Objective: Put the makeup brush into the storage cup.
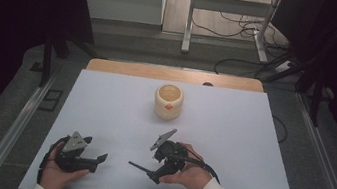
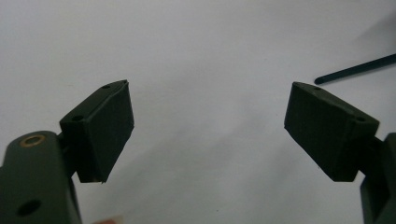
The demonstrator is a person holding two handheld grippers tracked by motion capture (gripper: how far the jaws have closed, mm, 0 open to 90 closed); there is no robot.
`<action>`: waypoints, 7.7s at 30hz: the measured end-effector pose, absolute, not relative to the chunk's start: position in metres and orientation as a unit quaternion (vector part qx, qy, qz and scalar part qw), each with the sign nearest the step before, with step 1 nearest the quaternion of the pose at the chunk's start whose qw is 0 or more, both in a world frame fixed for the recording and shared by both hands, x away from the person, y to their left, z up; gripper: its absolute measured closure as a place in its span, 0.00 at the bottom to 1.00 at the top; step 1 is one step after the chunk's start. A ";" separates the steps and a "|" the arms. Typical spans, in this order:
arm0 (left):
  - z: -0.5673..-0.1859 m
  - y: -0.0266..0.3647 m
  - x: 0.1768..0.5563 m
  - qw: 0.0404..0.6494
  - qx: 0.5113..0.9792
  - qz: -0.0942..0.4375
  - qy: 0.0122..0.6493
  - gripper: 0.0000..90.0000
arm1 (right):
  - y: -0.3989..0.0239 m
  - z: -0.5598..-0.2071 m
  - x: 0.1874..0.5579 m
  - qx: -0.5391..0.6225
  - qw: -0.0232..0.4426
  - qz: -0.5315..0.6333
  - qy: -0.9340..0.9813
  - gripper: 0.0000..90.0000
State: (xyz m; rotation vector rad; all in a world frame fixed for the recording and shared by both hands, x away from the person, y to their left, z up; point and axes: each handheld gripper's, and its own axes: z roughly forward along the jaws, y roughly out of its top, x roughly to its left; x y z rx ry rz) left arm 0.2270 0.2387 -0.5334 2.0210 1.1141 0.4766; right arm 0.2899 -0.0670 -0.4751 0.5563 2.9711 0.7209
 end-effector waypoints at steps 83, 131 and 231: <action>-0.533 0.239 0.227 0.383 0.793 0.188 0.436 0.18 | -0.079 -0.471 0.296 0.155 0.016 0.172 0.973 0.94; -0.515 0.179 0.230 0.332 0.847 0.253 0.329 0.18 | -0.119 -0.450 0.308 0.186 0.026 0.204 0.961 0.94; -0.504 0.045 0.258 0.286 0.909 0.291 0.081 0.82 | -0.118 -0.446 0.308 0.166 0.013 0.212 0.963 0.94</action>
